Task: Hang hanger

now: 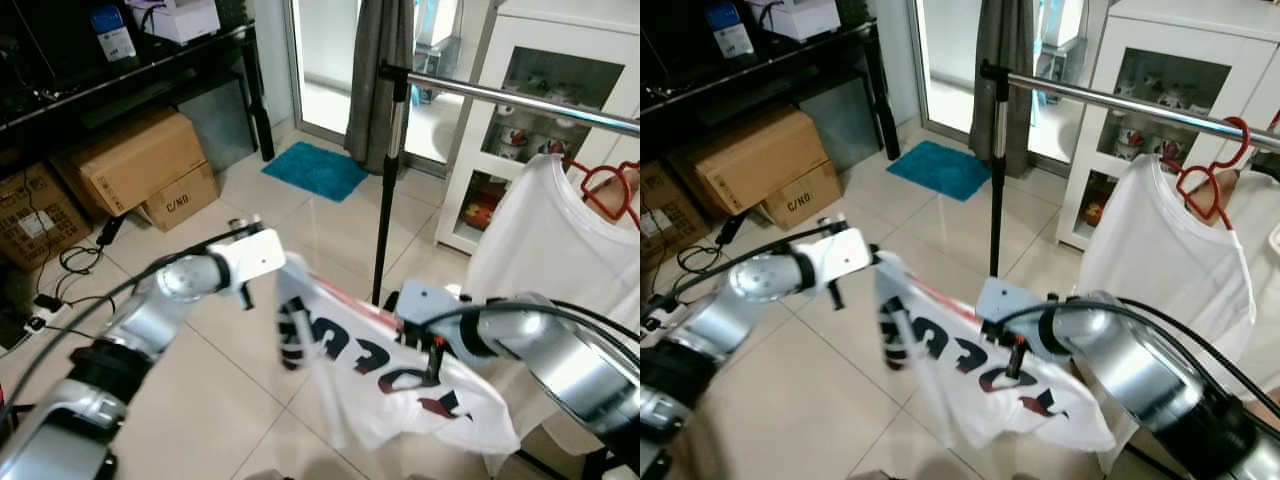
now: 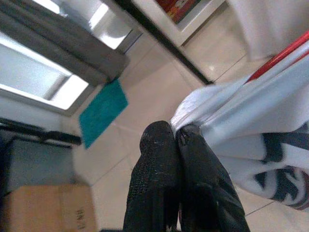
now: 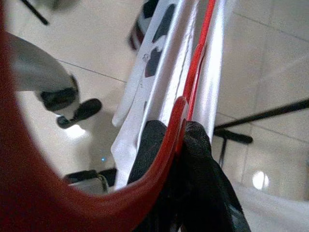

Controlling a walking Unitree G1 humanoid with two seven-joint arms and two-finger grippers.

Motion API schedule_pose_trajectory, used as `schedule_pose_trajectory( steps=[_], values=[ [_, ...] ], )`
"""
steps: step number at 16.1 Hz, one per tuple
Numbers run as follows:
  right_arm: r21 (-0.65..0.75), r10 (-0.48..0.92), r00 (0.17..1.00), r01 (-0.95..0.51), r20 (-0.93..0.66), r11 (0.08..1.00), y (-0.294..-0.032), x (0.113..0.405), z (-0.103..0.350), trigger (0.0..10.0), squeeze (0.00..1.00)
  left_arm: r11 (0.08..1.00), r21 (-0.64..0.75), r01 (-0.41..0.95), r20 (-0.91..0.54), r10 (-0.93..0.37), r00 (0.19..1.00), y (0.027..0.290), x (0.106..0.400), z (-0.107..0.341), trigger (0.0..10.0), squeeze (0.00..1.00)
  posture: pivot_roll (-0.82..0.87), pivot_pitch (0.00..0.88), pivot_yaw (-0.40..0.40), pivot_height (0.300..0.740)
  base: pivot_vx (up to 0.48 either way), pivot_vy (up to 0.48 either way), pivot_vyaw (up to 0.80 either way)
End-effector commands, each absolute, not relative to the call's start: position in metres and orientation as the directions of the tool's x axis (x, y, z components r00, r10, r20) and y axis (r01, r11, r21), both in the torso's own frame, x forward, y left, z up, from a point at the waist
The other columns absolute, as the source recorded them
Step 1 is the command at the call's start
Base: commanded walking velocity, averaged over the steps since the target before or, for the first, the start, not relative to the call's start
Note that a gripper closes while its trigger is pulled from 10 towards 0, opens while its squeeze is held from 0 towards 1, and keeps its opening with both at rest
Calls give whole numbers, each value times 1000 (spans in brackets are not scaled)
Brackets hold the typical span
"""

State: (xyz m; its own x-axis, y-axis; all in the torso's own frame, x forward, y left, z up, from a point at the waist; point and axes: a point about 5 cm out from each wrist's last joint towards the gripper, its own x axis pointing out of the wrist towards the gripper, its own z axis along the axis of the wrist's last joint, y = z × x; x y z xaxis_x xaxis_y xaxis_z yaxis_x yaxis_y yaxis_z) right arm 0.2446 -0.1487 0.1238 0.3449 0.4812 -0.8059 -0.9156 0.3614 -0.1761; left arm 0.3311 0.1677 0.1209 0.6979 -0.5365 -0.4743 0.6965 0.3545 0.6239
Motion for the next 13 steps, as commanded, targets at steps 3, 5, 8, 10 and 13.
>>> schedule_pose_trajectory(
  steps=[3,5,8,10,13],
  values=[
    [-105,413,300,-895,-860,433,-178,232,111,0,0,474,742,475,-352,-328,877,224,352,161,0,0,-119,0,99,740,0,0,0],
    [-72,436,293,-887,-851,456,-183,221,108,0,0,565,736,373,-272,-258,927,242,358,175,0,0,-122,0,103,740,0,0,0],
    [-58,460,324,-862,-827,503,-189,214,110,0,0,565,754,335,-262,-208,942,258,359,177,0,0,-127,0,111,740,0,0,0],
    [-50,487,367,-835,-793,548,-196,212,112,0,0,603,743,290,-248,-155,956,270,359,177,0,0,-132,0,115,740,0,0,0],
    [-50,525,443,-796,-726,603,-199,212,116,0,0,648,710,276,-234,-154,960,274,359,176,0,0,-136,0,118,740,0,0,0]
  ],
)
